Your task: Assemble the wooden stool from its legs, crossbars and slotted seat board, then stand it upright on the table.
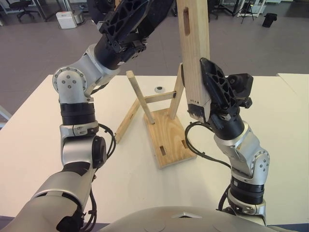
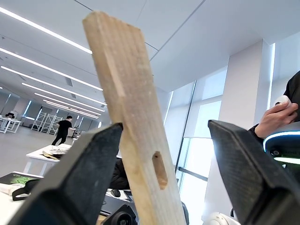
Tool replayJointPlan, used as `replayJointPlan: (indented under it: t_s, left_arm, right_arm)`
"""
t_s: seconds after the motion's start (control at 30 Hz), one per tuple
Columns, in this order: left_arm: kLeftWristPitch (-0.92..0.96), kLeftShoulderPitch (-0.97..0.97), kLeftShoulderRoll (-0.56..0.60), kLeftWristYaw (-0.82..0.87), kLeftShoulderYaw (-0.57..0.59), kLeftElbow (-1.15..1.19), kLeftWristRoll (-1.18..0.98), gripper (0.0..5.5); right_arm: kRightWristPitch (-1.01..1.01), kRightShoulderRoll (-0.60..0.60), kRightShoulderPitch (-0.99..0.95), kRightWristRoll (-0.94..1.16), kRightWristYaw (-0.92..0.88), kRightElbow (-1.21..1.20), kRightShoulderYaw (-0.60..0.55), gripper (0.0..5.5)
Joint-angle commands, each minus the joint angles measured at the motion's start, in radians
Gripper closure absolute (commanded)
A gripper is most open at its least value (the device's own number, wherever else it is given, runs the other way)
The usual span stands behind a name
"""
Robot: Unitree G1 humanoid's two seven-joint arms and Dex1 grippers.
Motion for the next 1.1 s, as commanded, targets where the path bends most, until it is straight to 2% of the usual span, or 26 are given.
replayJointPlan:
  t_s: [0.03, 0.3, 0.67, 0.9, 0.97, 1.03, 1.1]
  left_arm:
    - [0.006, -0.02, 0.004, -0.016, -0.005, 0.022, 0.052, 2.15]
    - [0.032, -0.037, -0.011, -0.058, 0.007, 0.038, 0.07, 2.15]
    - [0.068, -0.011, -0.023, -0.082, 0.009, 0.037, 0.093, 3.9]
    - [0.066, -0.001, -0.027, -0.083, 0.02, 0.028, 0.092, 4.0]
    - [0.069, 0.002, -0.03, -0.082, 0.025, 0.026, 0.088, 4.07]
    - [0.071, 0.005, -0.033, -0.08, 0.029, 0.02, 0.083, 4.43]
    - [0.068, 0.007, -0.033, -0.077, 0.034, 0.014, 0.08, 4.47]
  right_arm:
    - [0.019, -0.01, -0.004, 0.008, 0.017, -0.006, 0.029, 3.44]
    - [0.027, 0.027, 0.048, 0.008, 0.018, 0.032, 0.059, 3.44]
    - [0.111, 0.05, 0.073, 0.008, 0.002, 0.106, 0.015, 3.44]
    - [0.106, 0.107, 0.066, 0.008, -0.058, 0.149, -0.036, 3.44]
    - [0.098, 0.13, 0.055, 0.008, -0.078, 0.17, -0.072, 2.79]
    - [0.097, 0.143, 0.049, 0.008, -0.102, 0.18, -0.094, 2.34]
    - [0.087, 0.142, 0.04, 0.008, -0.15, 0.197, -0.119, 1.99]
